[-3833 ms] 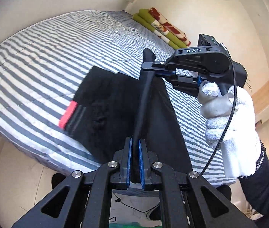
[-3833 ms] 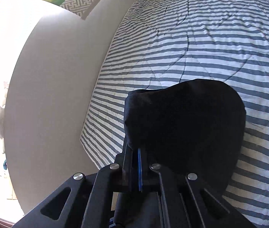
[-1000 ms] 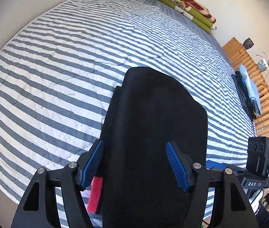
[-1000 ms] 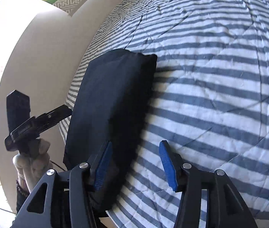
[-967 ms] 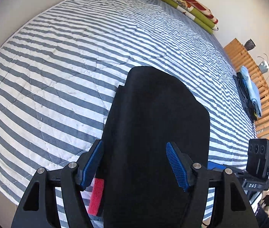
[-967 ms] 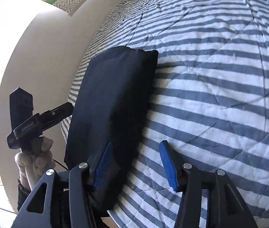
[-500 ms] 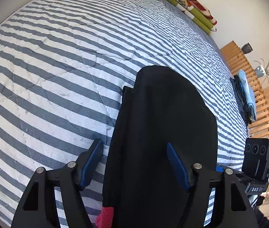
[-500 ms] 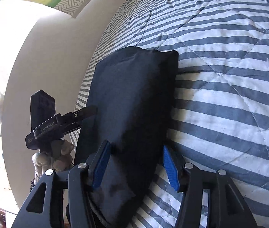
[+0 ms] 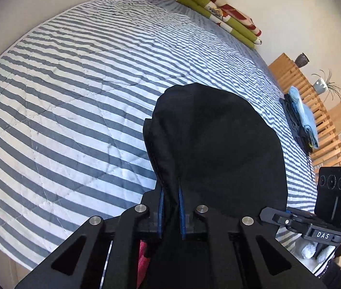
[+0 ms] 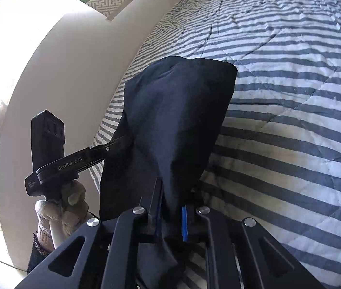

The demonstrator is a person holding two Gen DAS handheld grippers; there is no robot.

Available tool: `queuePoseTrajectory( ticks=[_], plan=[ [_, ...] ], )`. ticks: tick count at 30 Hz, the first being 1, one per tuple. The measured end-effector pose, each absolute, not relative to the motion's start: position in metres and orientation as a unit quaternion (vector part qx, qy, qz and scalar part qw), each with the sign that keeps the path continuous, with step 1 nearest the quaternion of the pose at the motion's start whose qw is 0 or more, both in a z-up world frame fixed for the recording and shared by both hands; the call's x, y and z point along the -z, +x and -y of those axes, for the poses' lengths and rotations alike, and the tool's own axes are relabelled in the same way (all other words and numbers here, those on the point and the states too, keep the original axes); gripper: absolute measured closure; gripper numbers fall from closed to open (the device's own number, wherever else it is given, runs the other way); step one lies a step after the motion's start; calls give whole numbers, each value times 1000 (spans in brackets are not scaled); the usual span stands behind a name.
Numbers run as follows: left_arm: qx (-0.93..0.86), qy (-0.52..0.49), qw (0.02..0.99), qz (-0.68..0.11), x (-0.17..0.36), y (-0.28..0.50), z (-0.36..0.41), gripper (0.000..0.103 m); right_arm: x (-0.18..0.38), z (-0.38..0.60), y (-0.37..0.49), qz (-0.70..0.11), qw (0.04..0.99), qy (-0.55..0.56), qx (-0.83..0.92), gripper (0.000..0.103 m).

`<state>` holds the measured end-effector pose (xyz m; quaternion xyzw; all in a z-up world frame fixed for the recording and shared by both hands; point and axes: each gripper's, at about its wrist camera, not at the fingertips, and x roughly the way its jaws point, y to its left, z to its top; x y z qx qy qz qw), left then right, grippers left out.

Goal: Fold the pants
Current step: 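Lift the folded pants with both grippers and carry them to the clothes stack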

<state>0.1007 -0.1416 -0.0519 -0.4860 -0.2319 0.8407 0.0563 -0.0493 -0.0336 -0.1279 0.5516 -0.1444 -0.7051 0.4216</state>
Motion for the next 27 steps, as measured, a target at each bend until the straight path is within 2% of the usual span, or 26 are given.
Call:
queuePoseTrajectory(
  ticks=[5,9,19,21,25,27],
  plan=[
    [-853,-461,104,223,14,117,86,95,89,-14,-27,130,419,520,733,93],
    [-864,-444,150,185,-18,109,7,96,61,-74,-18,126,398,499,759,94],
    [-852,-412,271,174,-75,53,-191,98,2,-225,-25,103,294,449,838,95],
    [-842,-415,291,182,-81,32,-231,98,-9,-254,-32,100,267,441,851,95],
    [-790,-450,327,257,-63,-17,-296,98,-36,-306,-56,95,216,417,878,96],
    [-811,-439,325,210,-59,-31,-334,98,-50,-326,-67,88,207,403,887,96]
  ],
)
